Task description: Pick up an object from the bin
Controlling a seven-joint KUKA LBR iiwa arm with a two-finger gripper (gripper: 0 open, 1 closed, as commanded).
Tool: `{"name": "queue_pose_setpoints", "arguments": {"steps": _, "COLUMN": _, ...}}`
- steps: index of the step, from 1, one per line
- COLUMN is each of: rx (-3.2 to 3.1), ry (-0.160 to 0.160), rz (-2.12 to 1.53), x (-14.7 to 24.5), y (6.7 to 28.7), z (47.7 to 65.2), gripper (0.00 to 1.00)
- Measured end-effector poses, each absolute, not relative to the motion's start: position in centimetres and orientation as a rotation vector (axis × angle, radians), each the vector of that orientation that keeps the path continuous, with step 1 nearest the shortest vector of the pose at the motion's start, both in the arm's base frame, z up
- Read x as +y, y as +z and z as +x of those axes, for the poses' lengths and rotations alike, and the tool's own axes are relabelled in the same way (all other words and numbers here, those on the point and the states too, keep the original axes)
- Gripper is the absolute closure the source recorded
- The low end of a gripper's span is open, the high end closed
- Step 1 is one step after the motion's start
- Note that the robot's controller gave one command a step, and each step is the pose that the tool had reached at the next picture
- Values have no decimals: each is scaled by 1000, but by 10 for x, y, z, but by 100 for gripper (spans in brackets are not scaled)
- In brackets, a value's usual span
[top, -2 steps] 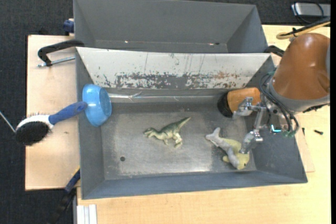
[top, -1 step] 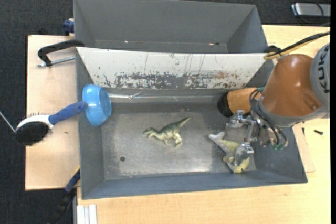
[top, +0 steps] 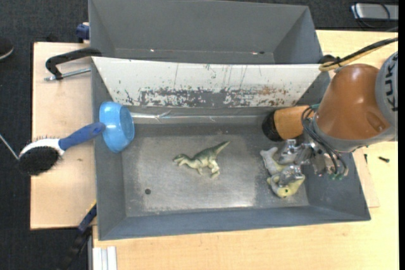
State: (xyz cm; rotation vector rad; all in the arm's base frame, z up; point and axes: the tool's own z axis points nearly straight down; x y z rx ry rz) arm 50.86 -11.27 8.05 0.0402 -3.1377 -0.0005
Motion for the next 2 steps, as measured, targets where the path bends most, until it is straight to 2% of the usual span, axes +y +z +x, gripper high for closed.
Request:
{"name": "queue_pose_setpoints", "arguments": {"steps": 1, "rx": -3156, "ry": 3, "rz": 39, "x": -103, "y": 186, "z": 518, "gripper": 100}}
{"name": "queue_pose_setpoints", "arguments": {"steps": 2, "rx": -3022, "ry": 4, "rz": 888, "x": -106, "y": 226, "z": 507, "gripper": 100}}
